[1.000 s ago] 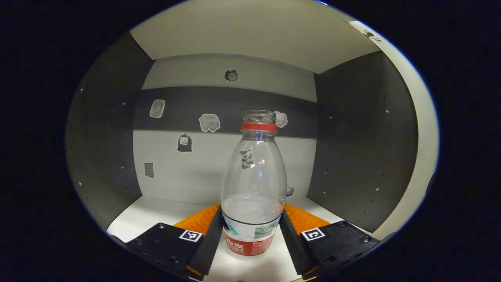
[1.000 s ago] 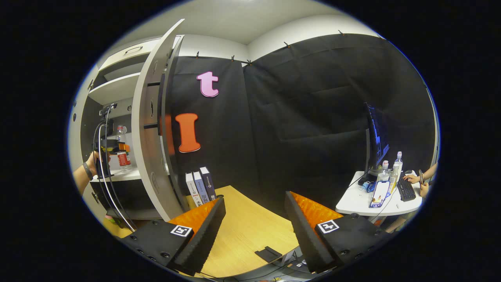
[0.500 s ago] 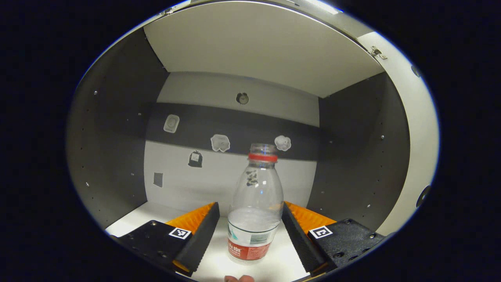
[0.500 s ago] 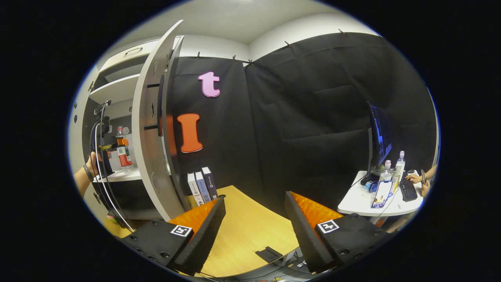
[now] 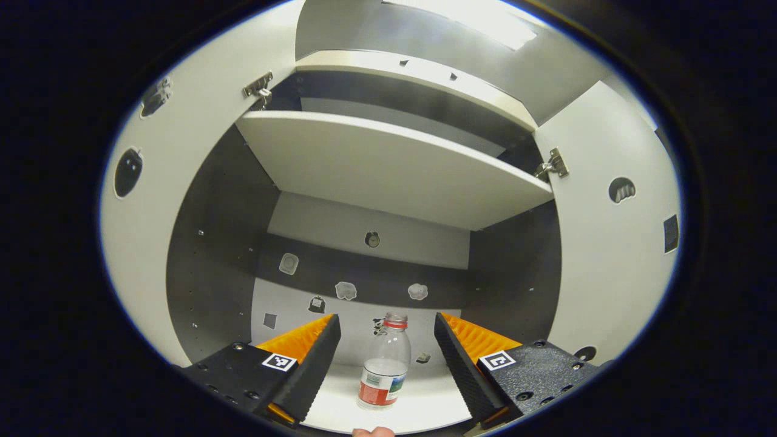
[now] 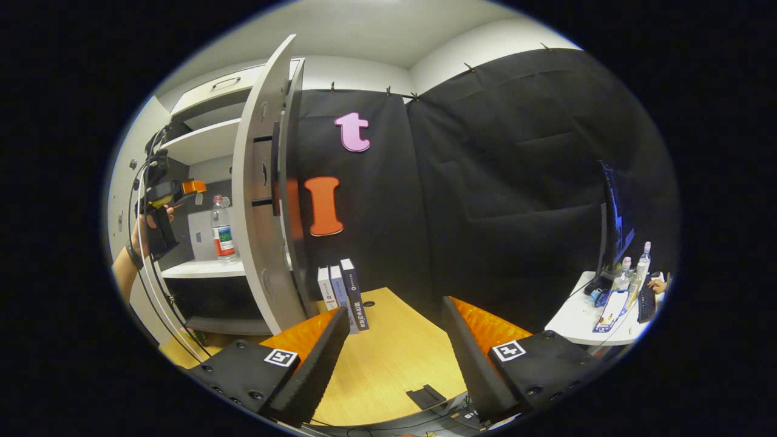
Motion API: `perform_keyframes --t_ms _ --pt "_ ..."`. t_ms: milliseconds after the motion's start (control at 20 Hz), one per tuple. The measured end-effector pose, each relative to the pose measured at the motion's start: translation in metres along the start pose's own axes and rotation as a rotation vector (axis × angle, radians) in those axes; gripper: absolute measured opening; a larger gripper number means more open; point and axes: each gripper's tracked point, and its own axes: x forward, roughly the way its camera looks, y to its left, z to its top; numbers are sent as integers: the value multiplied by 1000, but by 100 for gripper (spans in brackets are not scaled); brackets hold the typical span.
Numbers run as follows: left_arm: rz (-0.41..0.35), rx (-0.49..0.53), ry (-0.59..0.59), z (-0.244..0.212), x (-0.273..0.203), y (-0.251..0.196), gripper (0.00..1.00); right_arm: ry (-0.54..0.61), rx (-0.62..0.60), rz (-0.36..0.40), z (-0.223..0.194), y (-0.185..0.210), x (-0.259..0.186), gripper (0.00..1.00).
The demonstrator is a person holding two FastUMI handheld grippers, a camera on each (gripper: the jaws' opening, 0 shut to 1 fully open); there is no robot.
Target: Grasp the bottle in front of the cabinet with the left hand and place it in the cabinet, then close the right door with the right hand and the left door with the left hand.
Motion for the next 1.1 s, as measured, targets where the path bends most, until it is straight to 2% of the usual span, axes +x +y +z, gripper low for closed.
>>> perform_keyframes --t_ms 300,400,550,650,750,850,950,1100 --pt "29 -9 46 1 -112 -20 94 -4 -12 179 11 16 -2 100" --pt "62 12 57 -8 -156 -24 94 -2 -22 247 14 24 -2 100" --pt "166 37 68 -21 -215 -25 94 -14 -37 334 22 36 0 100" --pt "218 0 85 -31 -248 -31 94 -25 -27 394 28 49 6 100" --pt "220 -34 68 -32 -270 -36 94 -10 1 430 31 59 13 100" --pt "200 -9 14 -20 -287 -32 94 -21 46 449 45 68 16 100" --pt "232 73 13 -13 -296 -12 94 -55 53 438 63 71 20 100" --pt "221 92 61 -20 -296 2 94 -160 -24 332 105 65 41 100"
